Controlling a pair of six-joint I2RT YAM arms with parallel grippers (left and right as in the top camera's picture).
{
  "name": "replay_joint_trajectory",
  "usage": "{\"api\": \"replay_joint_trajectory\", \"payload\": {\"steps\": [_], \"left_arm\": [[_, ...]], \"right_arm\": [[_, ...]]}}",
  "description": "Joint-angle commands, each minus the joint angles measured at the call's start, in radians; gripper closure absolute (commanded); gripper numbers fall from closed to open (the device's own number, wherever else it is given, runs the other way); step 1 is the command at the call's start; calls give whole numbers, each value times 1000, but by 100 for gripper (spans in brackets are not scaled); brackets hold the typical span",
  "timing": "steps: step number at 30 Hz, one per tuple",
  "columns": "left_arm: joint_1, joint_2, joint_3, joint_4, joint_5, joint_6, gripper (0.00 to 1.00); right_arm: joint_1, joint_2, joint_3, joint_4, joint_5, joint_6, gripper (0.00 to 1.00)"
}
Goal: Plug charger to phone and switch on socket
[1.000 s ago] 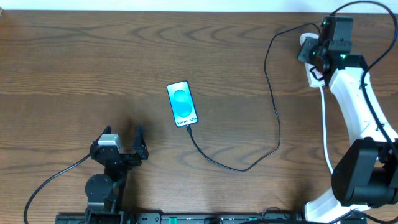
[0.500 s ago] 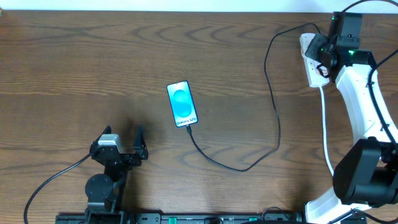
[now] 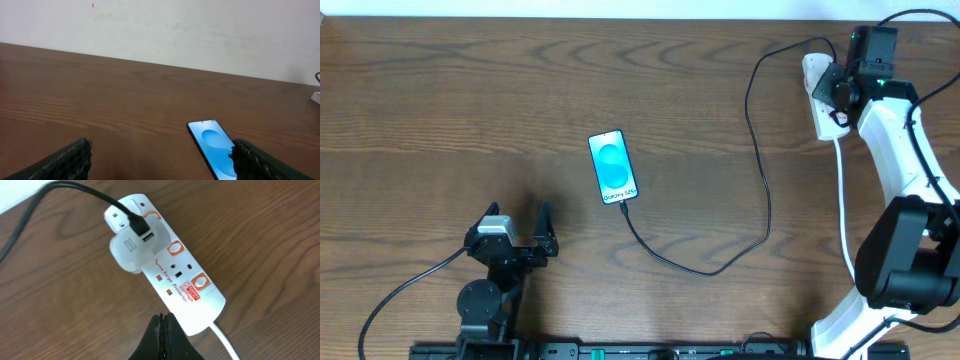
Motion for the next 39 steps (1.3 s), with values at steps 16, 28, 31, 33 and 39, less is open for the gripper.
{"api": "replay_joint_trajectory", "payload": {"steps": [16, 28, 31, 33, 39], "left_arm": [[4, -6, -13, -39, 14, 16, 11], [4, -6, -13, -39, 14, 16, 11], [4, -6, -13, -39, 14, 16, 11], [4, -6, -13, -39, 14, 16, 11], [4, -6, -13, -39, 14, 16, 11]], "right_arm": [[-51, 75, 20, 32, -51, 17, 99], [-94, 95, 38, 30, -137, 13, 99], [-95, 112, 64, 14, -140, 13, 99], [-96, 122, 83, 1, -140, 13, 99], [-100, 169, 158, -58, -140, 5, 99]]}}
